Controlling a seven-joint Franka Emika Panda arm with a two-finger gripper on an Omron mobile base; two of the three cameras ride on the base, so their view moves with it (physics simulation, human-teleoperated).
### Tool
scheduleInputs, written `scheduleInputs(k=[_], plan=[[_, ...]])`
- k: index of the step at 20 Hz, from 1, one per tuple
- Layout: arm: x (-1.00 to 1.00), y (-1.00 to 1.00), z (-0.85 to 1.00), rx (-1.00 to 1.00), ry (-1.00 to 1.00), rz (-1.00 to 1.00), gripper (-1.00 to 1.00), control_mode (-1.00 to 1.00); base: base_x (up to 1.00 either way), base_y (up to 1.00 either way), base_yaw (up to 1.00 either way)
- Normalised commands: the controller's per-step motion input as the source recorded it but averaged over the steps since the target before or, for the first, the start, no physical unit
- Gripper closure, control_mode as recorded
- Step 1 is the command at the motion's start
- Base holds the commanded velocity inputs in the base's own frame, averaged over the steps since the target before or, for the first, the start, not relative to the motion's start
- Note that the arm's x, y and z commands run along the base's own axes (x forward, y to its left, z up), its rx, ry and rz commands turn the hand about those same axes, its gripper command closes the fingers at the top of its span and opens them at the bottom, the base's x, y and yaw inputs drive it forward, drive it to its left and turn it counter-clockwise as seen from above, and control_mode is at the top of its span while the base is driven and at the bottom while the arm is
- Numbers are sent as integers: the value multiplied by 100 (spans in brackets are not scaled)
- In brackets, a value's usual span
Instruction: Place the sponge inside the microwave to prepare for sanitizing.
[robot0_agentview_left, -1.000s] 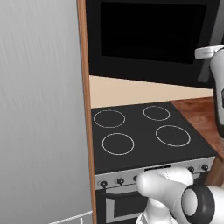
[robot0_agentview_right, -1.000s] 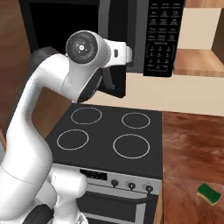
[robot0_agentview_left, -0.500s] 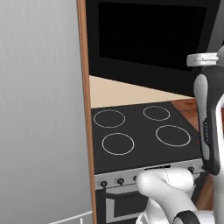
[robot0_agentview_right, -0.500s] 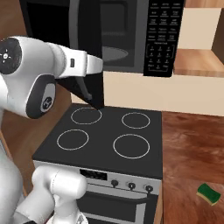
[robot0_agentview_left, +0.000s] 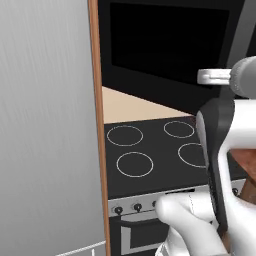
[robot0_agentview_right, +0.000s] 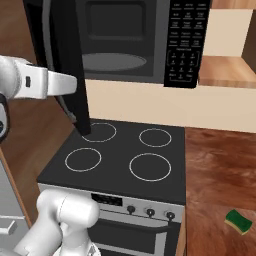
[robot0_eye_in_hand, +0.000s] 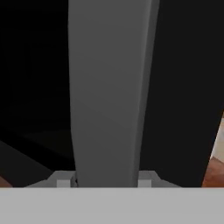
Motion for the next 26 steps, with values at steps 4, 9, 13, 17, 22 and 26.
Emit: scheduleInputs(k=[4,9,13,17,22,26], plan=[[-44,60,-2,1,0,-10,100,-100,0,0,0],[-31,64,-7,3,0,-12,-100,-100,0,0,0],[-26,28,-6,10,2,-9,-100,-100,0,0,0],[-40,0,-2,8,4,-8,-100,-100,0,0,0],[-67,4,-4,12,0,-8,-100,-100,0,0,0],[-46,-11,2,24,0,-2,-100,-100,0,0,0]])
